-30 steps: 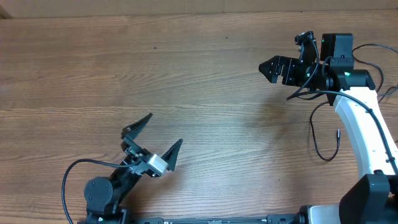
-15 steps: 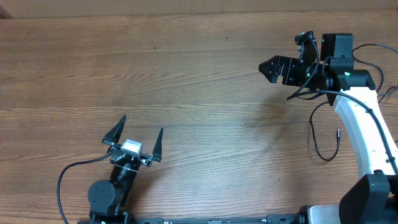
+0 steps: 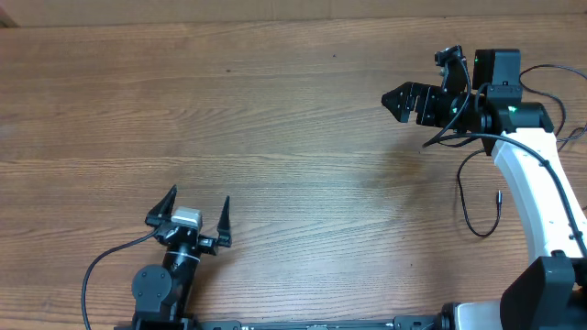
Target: Untangle cables
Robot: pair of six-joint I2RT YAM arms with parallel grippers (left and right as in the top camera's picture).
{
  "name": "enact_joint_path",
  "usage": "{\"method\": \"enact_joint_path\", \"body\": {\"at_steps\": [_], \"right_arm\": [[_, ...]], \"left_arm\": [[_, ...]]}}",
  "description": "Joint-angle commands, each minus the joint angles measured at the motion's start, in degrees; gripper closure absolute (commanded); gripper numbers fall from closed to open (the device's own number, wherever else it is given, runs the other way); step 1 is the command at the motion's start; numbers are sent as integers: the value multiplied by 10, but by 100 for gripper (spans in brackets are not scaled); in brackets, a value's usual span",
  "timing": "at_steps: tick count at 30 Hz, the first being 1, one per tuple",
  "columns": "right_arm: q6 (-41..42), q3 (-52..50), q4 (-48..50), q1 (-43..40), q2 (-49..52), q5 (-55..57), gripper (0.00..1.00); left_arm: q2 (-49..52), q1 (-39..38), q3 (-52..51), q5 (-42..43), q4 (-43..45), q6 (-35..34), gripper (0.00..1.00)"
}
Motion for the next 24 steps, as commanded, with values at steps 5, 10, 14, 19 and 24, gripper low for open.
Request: {"method": "enact_joint_path", "body": {"at_steps": [5, 10, 14, 19, 24], "right_arm": [[-4, 3, 3, -1, 0, 4, 0], [-4, 3, 3, -1, 0, 4, 0], [-4, 3, 3, -1, 0, 4, 0], [-4, 3, 3, -1, 0, 4, 0], [-4, 3, 3, -1, 0, 4, 0]], "left_arm": [[-17, 3, -3, -37, -16, -27, 1], [-17, 3, -3, -38, -16, -27, 1], [-17, 3, -2, -33, -16, -36, 0], [-17, 3, -2, -34, -17, -75, 0], [-17, 3, -2, -40, -17, -75, 1]]}}
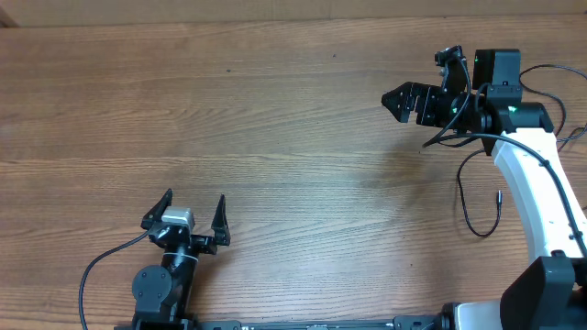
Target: Untangle cables
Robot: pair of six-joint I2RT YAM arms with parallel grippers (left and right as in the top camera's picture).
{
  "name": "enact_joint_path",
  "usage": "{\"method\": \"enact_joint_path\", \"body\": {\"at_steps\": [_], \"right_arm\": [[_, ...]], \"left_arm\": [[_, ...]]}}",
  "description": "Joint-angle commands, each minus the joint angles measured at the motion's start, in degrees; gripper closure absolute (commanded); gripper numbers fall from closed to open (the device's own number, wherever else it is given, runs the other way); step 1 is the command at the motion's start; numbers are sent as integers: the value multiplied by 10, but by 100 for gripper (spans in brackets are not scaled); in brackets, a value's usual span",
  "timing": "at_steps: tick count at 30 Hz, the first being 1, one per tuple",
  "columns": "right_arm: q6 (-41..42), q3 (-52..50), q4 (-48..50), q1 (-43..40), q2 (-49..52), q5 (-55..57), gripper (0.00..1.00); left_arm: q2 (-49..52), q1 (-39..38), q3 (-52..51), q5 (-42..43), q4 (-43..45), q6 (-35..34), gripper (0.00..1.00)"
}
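A thin black cable (465, 207) lies on the wooden table at the right, looping down from under my right arm to a small plug end (498, 195). Another black strand (438, 137) runs up toward my right wrist. My right gripper (389, 97) hovers at the far right, pointing left and seen edge-on, so its jaws cannot be read. It is well above and left of the loop. My left gripper (193, 207) sits near the front edge at the left, open with nothing between its fingers, far from the cable.
The white right arm (537, 188) crosses the table's right edge beside the cable loop. The left arm's own black lead (101, 266) curves off its base at the front left. Bare wooden table (275, 119) fills the middle.
My left gripper has shifted slightly left and toward the front edge, still open. The right arm and the cable loop have not moved.
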Motion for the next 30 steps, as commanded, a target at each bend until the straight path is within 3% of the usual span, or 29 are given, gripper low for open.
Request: {"method": "enact_joint_path", "body": {"at_steps": [1, 10, 30], "right_arm": [[-5, 3, 3, -1, 0, 4, 0], [-5, 3, 3, -1, 0, 4, 0], [-5, 3, 3, -1, 0, 4, 0]], "left_arm": [[-7, 3, -2, -13, -3, -13, 1], [-7, 3, -3, -87, 0, -97, 0], [-7, 3, -2, -56, -2, -60, 0]]}}
